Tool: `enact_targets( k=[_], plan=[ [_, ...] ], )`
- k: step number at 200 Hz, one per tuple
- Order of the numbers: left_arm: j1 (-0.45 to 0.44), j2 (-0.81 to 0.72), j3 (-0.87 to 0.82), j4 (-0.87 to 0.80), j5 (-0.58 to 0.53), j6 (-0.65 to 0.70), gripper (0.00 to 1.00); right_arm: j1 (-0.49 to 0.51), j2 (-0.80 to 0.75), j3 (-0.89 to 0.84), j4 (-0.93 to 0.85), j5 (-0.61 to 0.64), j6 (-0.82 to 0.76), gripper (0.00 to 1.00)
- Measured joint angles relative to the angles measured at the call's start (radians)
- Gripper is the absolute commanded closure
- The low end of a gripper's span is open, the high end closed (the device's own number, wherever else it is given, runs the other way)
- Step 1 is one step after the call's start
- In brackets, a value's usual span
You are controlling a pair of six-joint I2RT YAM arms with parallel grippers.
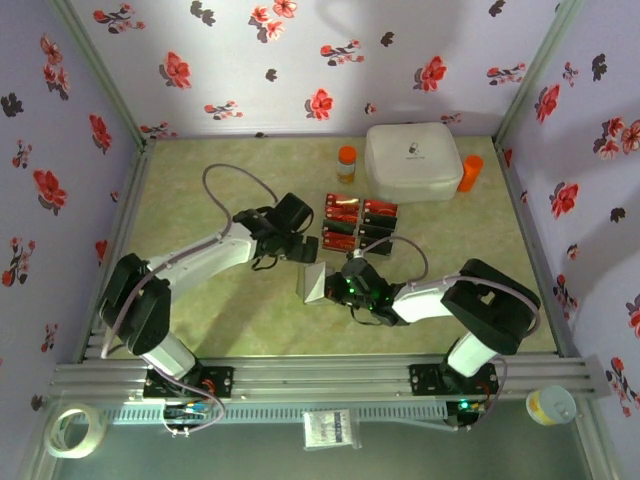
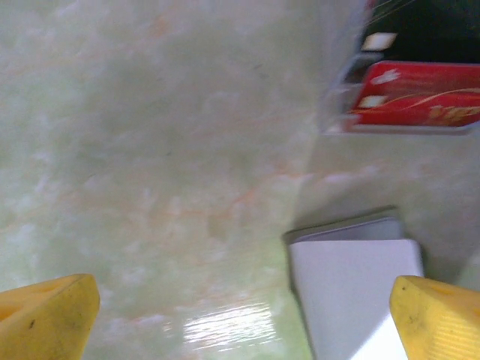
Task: Put the credit cards into the card holder
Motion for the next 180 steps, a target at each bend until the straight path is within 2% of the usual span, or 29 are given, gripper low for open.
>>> enact_targets(
  k=[78,180],
  plan=[
    [-0.036,0.209,0.175,-0.041,0.016,0.002,0.0,0.0,0.001,-0.023,0.044,0.0,0.021,1.0],
    [-0.094,0.352,0.294,-0.152,-0.042,0.058,0.0,0.003,0.035,-0.027,0.107,-0.001,0.044,1.0]
  ],
)
